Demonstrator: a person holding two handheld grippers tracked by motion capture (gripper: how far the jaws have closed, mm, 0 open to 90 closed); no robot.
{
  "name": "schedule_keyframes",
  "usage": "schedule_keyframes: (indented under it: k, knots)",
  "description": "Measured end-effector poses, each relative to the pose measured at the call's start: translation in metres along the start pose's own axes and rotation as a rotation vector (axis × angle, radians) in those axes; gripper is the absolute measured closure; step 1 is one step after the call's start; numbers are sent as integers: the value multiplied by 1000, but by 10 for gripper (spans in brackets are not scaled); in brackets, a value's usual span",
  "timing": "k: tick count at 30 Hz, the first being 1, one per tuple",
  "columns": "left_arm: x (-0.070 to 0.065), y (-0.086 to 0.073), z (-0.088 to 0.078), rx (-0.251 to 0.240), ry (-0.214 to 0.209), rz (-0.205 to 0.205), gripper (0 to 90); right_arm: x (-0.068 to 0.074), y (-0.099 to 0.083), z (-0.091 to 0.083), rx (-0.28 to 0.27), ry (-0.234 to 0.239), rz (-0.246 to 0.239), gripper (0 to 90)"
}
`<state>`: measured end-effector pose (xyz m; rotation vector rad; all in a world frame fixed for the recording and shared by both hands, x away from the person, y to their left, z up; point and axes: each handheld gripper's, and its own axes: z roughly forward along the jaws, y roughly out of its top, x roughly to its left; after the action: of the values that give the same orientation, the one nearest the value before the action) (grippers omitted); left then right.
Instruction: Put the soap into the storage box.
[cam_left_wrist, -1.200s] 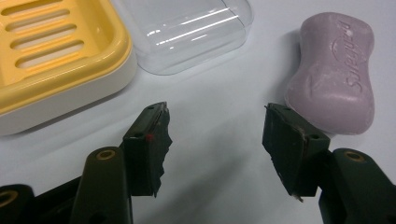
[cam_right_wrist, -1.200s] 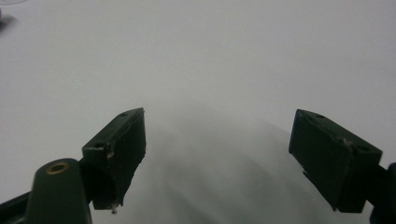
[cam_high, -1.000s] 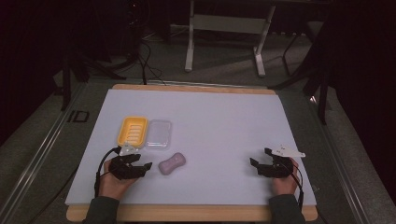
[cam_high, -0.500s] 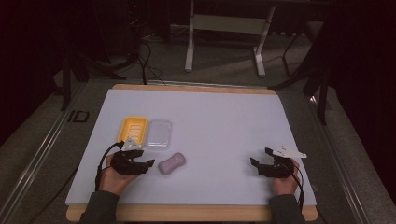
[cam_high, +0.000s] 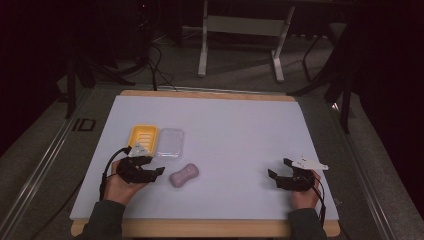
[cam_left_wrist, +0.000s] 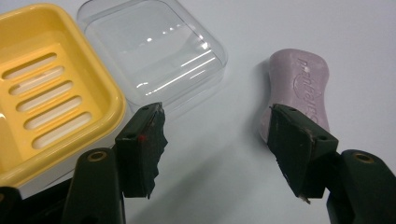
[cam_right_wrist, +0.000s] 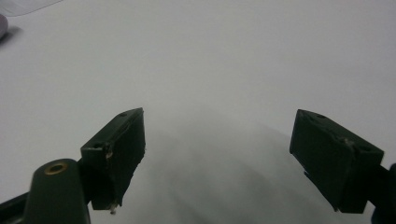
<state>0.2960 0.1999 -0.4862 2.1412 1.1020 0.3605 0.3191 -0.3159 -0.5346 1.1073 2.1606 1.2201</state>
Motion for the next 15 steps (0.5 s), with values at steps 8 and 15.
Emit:
schedule_keyframes:
  k: [8,15]
  knots:
    - [2,4,0,26,-1,31,368,0,-1,-1,-16,0,-2,173]
    - [0,10,0,36,-9,53,367,0,0,-1,-16,0,-1,173]
